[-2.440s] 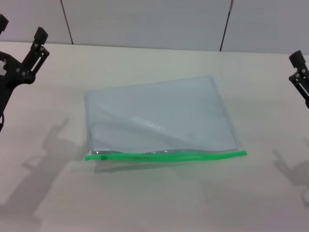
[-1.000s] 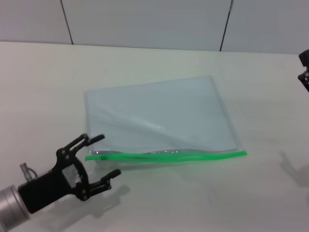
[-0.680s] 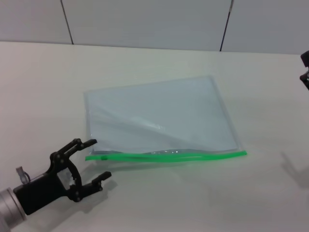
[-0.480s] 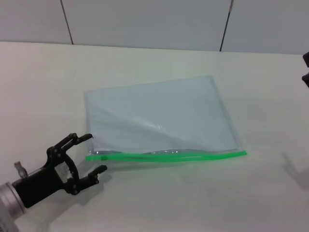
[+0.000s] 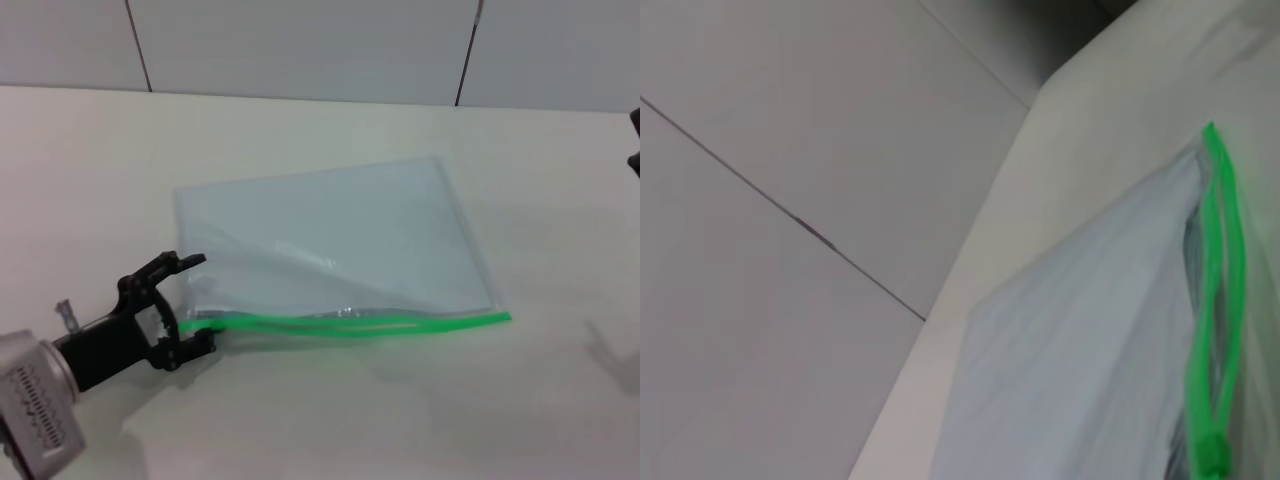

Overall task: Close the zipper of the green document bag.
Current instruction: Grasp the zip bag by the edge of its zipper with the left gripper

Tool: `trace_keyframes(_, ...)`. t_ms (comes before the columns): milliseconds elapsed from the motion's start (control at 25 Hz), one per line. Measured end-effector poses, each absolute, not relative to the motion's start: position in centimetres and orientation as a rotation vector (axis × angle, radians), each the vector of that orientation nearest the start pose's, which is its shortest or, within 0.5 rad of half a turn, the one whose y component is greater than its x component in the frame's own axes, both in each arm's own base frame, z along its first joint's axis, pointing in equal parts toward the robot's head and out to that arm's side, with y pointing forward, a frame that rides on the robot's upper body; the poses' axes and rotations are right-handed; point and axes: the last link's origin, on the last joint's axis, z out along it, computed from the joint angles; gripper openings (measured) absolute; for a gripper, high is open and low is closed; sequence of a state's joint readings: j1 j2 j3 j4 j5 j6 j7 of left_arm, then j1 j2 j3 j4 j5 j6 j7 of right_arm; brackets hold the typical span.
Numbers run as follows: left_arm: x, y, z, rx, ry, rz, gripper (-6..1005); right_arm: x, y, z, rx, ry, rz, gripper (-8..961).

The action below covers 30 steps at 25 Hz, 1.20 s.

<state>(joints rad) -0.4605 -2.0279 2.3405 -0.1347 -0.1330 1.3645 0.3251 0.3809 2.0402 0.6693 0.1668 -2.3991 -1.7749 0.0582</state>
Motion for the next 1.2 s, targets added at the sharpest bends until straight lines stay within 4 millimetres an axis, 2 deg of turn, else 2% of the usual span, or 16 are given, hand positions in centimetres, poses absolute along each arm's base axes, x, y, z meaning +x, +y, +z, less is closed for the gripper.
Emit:
trace_keyframes(320,-33.8,29.0,-4.4,-2.248,0.517,-0.179,704,26.6,27.7,1.1,-1.644,-0.063,1.098,868)
trace_keyframes(760,-33.4,29.4,-5.1,-2.302,0.572,-0.161,682,26.5,27.7,1.0,-1.659,-0.069,1.103,867)
trace_keyframes(960,-33.3,29.7,-5.1,-2.295,0.567,-0.16,436,25.9,27.9,0.1,-1.724,-0.124,1.085,867)
trace_keyframes(1200,-33.0,29.9,-5.2,-2.287,0.568,-0.17,294,25.0,28.4,-0.8,-1.834,-0.209,1.08,868)
